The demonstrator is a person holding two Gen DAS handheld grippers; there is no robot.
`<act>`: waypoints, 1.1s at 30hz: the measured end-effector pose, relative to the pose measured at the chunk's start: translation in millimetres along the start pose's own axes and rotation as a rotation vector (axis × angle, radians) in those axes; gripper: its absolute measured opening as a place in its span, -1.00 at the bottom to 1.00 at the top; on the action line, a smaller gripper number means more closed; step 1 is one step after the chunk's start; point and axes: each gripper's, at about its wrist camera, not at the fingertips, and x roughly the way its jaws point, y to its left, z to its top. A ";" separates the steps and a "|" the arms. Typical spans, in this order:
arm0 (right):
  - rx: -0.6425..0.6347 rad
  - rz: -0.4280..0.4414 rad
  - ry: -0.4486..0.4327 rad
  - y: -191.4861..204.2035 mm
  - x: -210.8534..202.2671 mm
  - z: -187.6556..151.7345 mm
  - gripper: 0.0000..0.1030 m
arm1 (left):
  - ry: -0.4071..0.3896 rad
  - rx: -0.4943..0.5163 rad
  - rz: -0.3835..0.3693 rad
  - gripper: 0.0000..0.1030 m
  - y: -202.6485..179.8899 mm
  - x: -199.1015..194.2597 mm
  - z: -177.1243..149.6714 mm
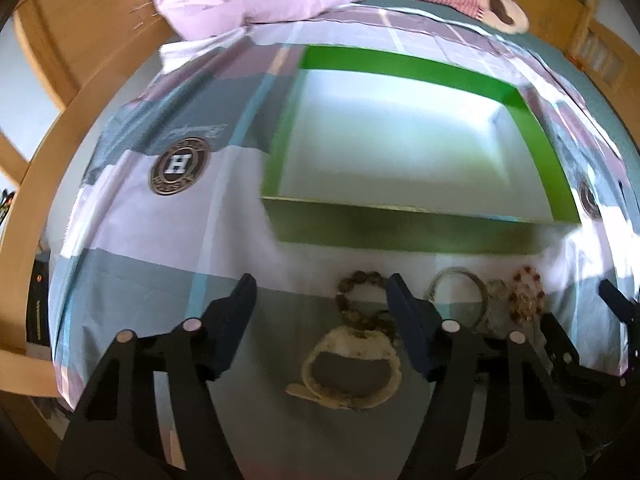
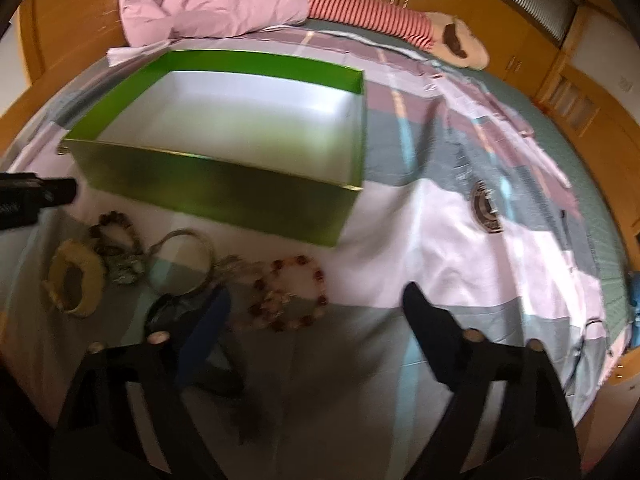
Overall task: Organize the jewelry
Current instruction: 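Lower the left tool over the white watch while the right tool approaches the black watch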
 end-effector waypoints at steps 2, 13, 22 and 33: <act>0.010 0.051 0.008 1.2 -0.4 -0.6 0.11 | 0.016 0.046 0.004 -0.01 -8.4 2.9 -3.6; -0.087 0.138 0.126 33.4 17.6 -12.6 -0.10 | 0.117 0.072 -0.006 -0.11 -7.0 22.8 -10.0; -0.119 0.154 0.162 39.8 23.9 -22.1 -0.50 | 0.143 0.072 -0.022 0.00 -7.0 26.9 -12.7; -0.097 0.179 0.149 31.8 24.1 -20.7 -0.76 | 0.198 -0.036 -0.117 -0.33 26.8 30.6 -5.7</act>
